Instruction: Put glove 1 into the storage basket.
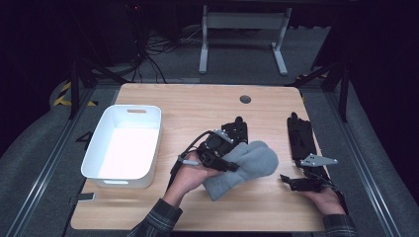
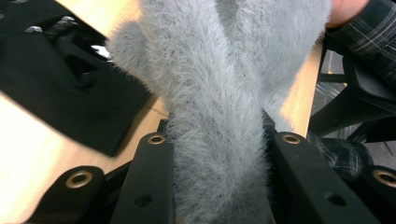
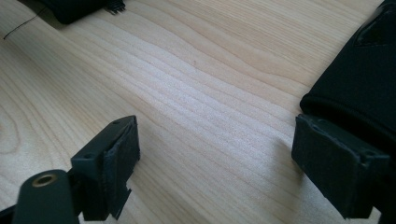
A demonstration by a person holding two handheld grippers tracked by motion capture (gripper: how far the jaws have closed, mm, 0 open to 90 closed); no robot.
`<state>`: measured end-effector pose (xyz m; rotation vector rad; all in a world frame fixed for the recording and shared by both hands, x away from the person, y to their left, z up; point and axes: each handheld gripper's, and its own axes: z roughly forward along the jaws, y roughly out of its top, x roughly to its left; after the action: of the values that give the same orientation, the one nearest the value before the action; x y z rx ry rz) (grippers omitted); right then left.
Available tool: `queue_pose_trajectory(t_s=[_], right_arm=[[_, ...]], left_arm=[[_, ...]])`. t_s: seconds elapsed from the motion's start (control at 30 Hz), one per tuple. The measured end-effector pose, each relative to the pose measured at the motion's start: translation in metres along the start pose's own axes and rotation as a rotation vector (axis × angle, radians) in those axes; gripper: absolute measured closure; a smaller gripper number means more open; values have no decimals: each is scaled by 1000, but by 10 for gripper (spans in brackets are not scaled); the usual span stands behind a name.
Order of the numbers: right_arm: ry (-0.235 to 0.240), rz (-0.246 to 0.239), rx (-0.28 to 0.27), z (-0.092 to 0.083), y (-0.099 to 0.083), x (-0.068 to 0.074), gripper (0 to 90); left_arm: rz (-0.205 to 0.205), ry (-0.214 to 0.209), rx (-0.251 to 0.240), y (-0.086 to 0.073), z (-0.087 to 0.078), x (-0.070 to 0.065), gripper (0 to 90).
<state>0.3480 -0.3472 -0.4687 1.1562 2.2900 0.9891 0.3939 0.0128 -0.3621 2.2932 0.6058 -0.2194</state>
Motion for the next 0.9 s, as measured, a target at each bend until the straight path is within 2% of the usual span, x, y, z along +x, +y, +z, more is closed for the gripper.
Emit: queue_pose_trajectory(t_s=[0.23,0.47,0.9], right_arm=[[0,0,0,0,0,0,158],[0,0,0,0,0,0,158],[0,0,0,0,0,0,158]], left_arm=[[-8,24,-30,3,-28,8,711],[-28,77,-56,4,-57,17,710],[-80,153,-94,-11,-103,37,710]])
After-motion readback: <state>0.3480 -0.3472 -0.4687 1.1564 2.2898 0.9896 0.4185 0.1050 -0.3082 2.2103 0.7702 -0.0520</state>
